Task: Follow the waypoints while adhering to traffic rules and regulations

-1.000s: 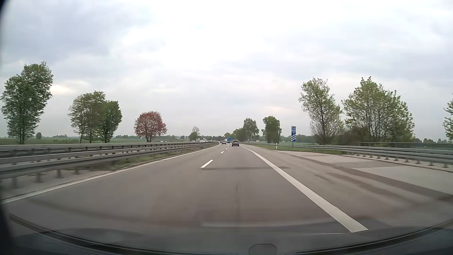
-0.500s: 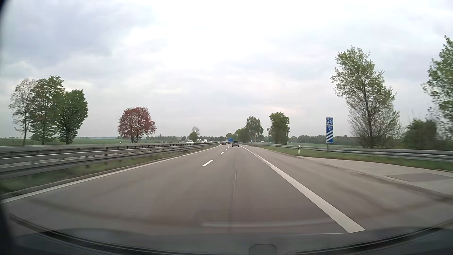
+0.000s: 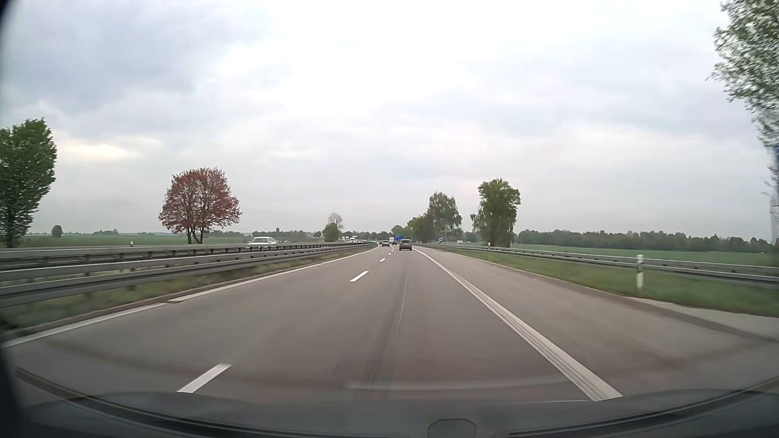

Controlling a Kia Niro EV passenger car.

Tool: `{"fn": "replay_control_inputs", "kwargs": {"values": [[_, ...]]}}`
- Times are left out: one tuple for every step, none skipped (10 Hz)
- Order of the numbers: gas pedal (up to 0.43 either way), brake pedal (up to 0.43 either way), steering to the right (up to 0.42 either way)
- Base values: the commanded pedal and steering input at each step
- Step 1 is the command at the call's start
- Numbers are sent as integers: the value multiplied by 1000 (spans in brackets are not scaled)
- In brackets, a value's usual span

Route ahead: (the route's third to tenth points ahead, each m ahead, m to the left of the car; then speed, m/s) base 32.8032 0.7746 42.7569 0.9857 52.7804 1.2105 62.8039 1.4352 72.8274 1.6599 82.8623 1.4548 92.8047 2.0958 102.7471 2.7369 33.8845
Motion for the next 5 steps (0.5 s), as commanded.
{"fn": "replay_control_inputs", "kwargs": {"values": [[209, 0, -4], [209, 0, -4], [209, 0, -4], [197, 0, -4], [197, 0, -4]]}}
